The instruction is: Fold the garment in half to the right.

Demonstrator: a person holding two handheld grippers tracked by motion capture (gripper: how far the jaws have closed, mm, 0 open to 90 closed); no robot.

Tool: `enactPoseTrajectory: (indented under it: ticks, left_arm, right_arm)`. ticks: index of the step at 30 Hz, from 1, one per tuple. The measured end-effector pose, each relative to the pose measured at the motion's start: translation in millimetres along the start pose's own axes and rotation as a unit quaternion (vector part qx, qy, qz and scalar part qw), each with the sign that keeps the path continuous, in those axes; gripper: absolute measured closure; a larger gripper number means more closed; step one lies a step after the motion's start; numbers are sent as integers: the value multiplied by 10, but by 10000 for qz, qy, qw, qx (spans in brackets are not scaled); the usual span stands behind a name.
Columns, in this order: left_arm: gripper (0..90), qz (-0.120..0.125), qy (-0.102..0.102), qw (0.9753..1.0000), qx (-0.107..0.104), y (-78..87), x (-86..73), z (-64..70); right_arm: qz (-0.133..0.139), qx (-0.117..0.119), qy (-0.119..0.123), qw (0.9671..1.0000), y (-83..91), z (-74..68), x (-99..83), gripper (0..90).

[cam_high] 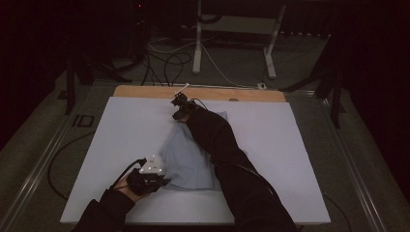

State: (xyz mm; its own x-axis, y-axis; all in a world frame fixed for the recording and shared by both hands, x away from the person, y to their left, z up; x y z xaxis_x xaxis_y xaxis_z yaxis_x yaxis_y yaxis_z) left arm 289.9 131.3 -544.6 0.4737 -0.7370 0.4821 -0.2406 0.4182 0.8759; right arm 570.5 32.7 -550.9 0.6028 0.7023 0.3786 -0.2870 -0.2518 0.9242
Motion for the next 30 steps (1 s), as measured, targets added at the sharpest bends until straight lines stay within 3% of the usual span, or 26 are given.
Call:
enactPoseTrajectory:
  ticks: [3,8,9,11,16,23,30]
  left_arm:
    - [850,11,21,10000,-9,3,0,0]
    - [850,17,26,10000,-17,-3,0,-2]
    - [850,10,18,10000,-11,-6,-1,0]
    - [850,0,14,10000,-16,-7,0,-5]
    - [851,-3,-14,10000,-39,-7,7,4]
    - [851,81,-55,9999,-60,19,26,16]
    - [850,152,-249,9995,-71,50,54,41]
  right_arm:
    - [-25,-19,21,10000,-8,1,-1,627]
    - [-151,-109,68,9998,-26,18,-28,761]
    - [-114,-118,121,9998,-8,19,-23,836]
    - [-139,-152,161,9997,3,19,-21,855]
    - [-107,-134,401,9990,61,17,-17,869]
    - [17,-74,449,9990,167,9,-7,871]
    - [132,21,500,9987,261,12,-6,871]
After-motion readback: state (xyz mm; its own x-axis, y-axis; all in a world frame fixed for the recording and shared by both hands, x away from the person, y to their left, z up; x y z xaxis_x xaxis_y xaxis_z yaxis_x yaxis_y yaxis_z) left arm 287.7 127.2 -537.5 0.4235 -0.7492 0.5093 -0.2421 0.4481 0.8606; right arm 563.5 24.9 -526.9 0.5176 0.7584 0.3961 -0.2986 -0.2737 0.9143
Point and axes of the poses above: each handheld gripper's, and its own axes: y roughly backward along the jaws, x roughly out of its top, z roughly to its right, the point moved 5 cm from there along -y, roughly forward along the jaws, and after that the axes turned 13 degrees about -z, right-handed, at the moved point
